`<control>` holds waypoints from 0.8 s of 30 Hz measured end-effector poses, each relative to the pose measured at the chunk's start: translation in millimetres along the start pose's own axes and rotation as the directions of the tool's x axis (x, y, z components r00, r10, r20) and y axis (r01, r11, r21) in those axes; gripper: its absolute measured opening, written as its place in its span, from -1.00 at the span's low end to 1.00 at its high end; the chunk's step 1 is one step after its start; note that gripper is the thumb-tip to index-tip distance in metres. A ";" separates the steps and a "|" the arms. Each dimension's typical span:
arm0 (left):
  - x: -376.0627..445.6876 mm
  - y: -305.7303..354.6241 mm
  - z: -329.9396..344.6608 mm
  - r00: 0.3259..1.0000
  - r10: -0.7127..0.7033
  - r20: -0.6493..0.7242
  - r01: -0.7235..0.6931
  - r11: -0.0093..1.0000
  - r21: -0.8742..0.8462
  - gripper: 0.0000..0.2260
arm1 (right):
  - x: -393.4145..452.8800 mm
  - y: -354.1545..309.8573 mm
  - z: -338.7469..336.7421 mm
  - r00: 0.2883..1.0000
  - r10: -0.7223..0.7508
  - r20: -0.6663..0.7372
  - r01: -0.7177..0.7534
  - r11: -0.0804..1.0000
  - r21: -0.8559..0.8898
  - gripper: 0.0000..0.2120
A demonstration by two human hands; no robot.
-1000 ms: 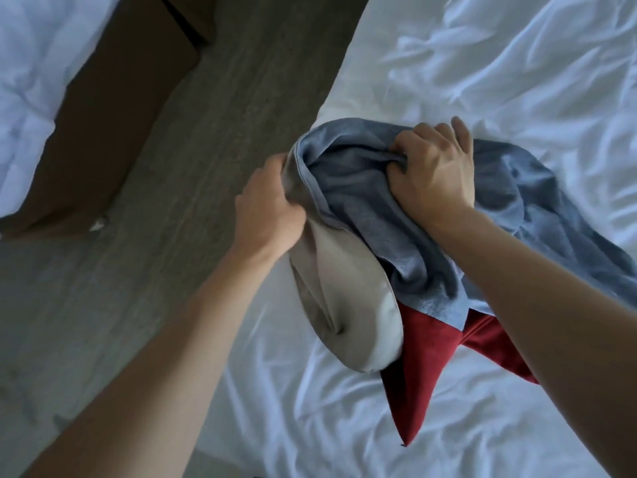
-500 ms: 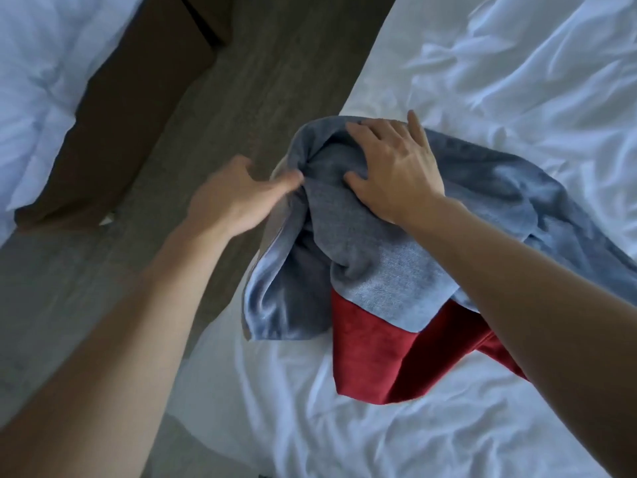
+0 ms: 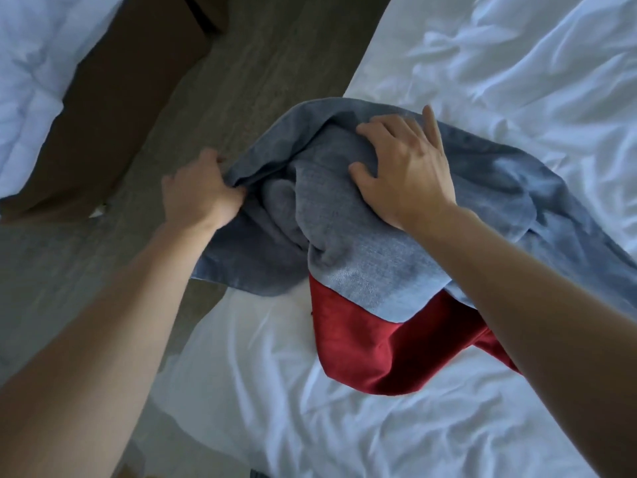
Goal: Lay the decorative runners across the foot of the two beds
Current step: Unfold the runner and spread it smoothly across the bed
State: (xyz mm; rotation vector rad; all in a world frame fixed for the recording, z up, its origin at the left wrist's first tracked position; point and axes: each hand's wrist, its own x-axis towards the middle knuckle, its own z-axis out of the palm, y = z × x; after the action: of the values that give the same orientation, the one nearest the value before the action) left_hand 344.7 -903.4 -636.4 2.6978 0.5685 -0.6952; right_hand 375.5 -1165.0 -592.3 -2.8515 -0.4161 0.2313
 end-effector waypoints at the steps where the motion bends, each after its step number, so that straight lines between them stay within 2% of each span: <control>1: -9.7 7.3 2.3 0.998 0.039 -0.050 -0.040 0.999 -0.020 -0.45 | -6.3 -1.7 -1.5 1.000 0.000 -0.021 0.000 1.000 0.008 -0.60; 3: -37.5 19.7 8.8 0.966 0.108 -0.234 -0.133 0.987 -0.094 -0.50 | -21.4 -6.6 -4.0 0.996 -0.001 -0.084 0.003 0.999 0.032 -0.63; 5: -69.3 24.0 17.4 0.913 0.144 -0.382 -0.222 0.961 -0.168 -0.73 | -37.9 -13.5 -6.1 0.989 -0.001 -0.148 0.010 0.998 0.059 -0.67; 6: -83.5 22.3 22.7 0.913 0.157 -0.377 -0.236 0.956 -0.173 -0.80 | -45.3 -17.2 -6.8 0.987 0.000 -0.163 0.011 0.998 0.068 -0.68; 9: -118.3 7.8 40.3 0.983 0.097 -0.155 -0.120 0.982 -0.149 -0.56 | -62.5 -23.9 -7.8 0.987 0.002 -0.163 0.011 0.997 0.078 -0.70; 11: -133.6 0.9 47.4 0.992 0.091 -0.092 -0.099 0.991 -0.089 -0.50 | -66.4 -25.2 -9.5 0.987 0.005 -0.160 0.007 0.997 0.073 -0.70; 14: -145.2 -3.3 54.2 0.939 0.311 -0.149 -0.317 0.948 -0.018 -0.67 | -66.0 -27.8 -10.9 0.987 -0.003 -0.164 0.011 0.999 0.053 -0.69; 17: -146.1 -3.3 60.2 0.887 0.428 -0.174 -0.423 0.903 0.069 -0.84 | -66.2 -30.0 -10.5 0.985 -0.011 -0.174 0.016 0.999 0.029 -0.69; 21: -120.1 -23.5 47.3 0.842 0.486 -0.232 -0.465 0.874 0.144 -0.96 | -71.6 -31.1 -10.1 0.987 -0.025 -0.160 0.027 1.000 0.006 -0.68; 24: -80.4 -55.7 15.9 0.872 0.367 -0.324 -0.332 0.930 0.159 -0.93 | -74.5 -32.1 -12.0 0.985 -0.023 -0.169 0.025 1.000 0.008 -0.69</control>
State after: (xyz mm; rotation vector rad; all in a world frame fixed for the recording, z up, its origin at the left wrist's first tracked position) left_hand 249.1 -884.6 -618.7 2.9228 0.1052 -0.1488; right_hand 298.9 -1160.2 -563.3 -2.8256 -0.4133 -0.0130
